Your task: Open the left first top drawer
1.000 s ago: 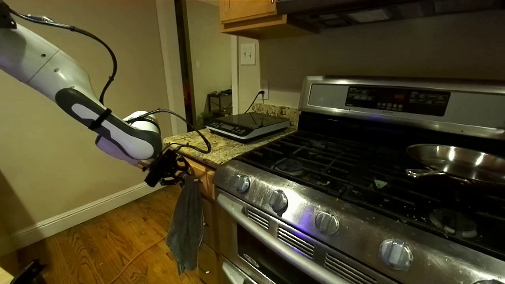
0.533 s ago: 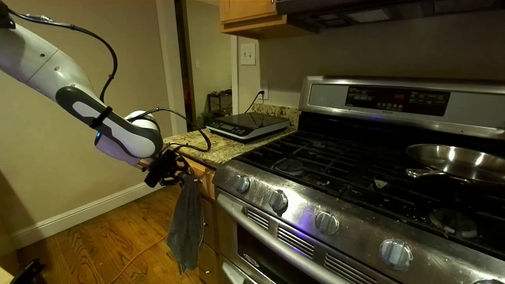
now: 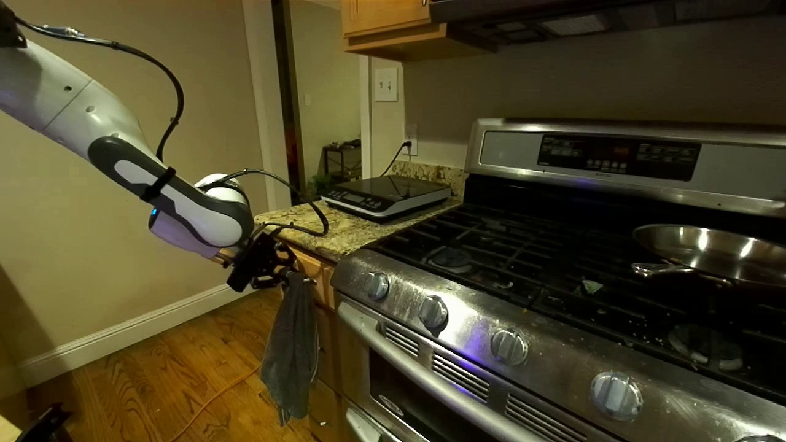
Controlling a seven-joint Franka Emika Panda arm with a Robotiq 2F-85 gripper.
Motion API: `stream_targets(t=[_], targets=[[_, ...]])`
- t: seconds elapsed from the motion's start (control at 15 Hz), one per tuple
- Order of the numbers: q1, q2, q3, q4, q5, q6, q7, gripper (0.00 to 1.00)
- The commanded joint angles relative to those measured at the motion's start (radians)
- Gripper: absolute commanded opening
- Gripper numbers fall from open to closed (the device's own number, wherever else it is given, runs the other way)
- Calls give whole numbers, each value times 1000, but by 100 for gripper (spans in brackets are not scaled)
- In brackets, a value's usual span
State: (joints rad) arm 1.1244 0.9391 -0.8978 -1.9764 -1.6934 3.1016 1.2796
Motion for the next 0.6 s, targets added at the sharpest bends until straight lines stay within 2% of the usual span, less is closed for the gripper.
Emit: stream_targets(t=[0.0,0.27,0.53], targets=[[59,-33,1,-59,-26,-40,61,10],[116,-64,1,-116,-54,-80,113,10],[204,-96,-8,-183,-109,-119,190,10]])
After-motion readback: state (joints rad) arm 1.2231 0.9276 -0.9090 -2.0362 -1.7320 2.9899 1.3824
